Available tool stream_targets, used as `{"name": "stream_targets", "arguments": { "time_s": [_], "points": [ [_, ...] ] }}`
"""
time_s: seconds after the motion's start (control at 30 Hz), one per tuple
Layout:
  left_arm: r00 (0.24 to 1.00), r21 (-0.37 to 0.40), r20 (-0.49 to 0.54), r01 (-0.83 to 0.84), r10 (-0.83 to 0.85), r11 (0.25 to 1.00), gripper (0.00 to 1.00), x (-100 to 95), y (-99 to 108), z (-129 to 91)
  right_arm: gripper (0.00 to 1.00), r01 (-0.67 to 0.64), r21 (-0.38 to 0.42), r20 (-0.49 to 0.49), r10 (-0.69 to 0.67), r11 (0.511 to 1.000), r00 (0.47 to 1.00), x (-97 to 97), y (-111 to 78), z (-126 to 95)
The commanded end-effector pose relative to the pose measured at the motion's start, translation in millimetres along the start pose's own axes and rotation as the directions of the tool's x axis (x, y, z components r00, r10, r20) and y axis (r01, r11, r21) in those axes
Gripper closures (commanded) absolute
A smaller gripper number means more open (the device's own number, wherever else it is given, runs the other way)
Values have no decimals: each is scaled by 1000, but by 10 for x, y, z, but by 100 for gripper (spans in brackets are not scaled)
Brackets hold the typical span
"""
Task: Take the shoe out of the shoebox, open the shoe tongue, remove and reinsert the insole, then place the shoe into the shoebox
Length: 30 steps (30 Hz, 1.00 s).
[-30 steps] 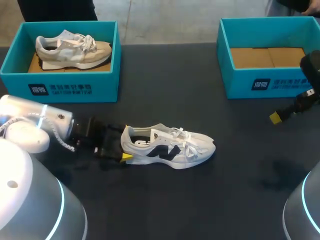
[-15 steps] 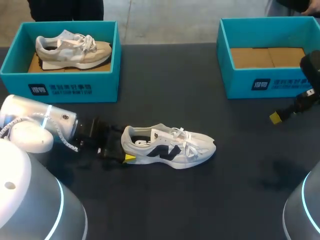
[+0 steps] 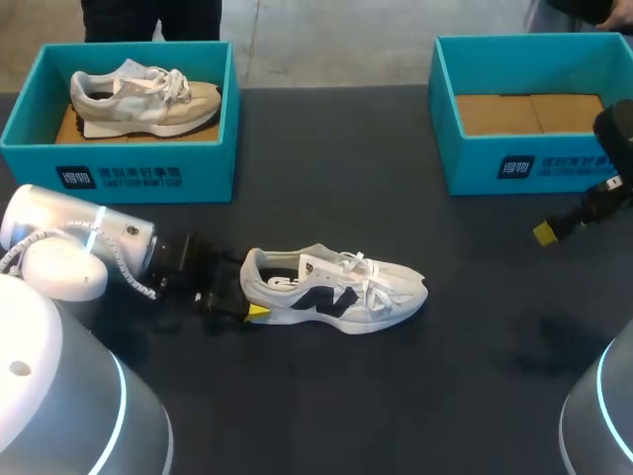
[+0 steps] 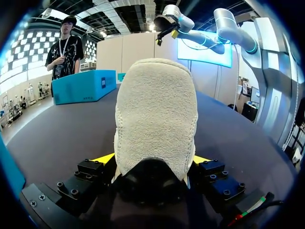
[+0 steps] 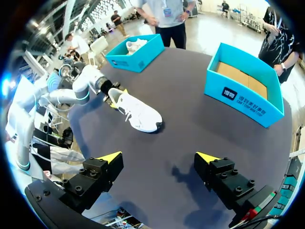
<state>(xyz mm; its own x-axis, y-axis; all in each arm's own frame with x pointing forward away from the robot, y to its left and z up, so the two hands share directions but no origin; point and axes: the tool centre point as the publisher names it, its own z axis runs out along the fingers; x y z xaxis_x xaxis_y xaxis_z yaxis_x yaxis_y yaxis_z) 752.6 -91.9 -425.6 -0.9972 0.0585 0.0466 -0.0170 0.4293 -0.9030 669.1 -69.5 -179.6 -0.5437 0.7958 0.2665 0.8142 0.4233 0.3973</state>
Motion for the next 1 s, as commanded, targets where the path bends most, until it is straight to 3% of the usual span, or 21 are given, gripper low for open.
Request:
{"name": "stream_targets", "arguments": {
  "time_s": [0.03, 0.47, 0.67, 1.0],
  "points": [
    [1000, -3, -2, 0, 0, 1000, 100, -33, 21, 51, 0, -1, 0, 1, 1, 1000, 1000, 3, -2, 13],
    [1000, -3, -2, 0, 0, 1000, 100, -33, 21, 51, 0, -1, 0, 1, 1, 1000, 1000, 3, -2, 13],
    [1000, -3, -2, 0, 0, 1000, 100, -33, 21, 51, 0, -87, 48, 63, 84, 995, 994, 169, 506, 72],
    [1000, -3, -2, 0, 0, 1000, 100, -33, 21, 51, 0, -229, 64, 166, 216, 971, 962, 418, 1014, 287]
  ]
}}
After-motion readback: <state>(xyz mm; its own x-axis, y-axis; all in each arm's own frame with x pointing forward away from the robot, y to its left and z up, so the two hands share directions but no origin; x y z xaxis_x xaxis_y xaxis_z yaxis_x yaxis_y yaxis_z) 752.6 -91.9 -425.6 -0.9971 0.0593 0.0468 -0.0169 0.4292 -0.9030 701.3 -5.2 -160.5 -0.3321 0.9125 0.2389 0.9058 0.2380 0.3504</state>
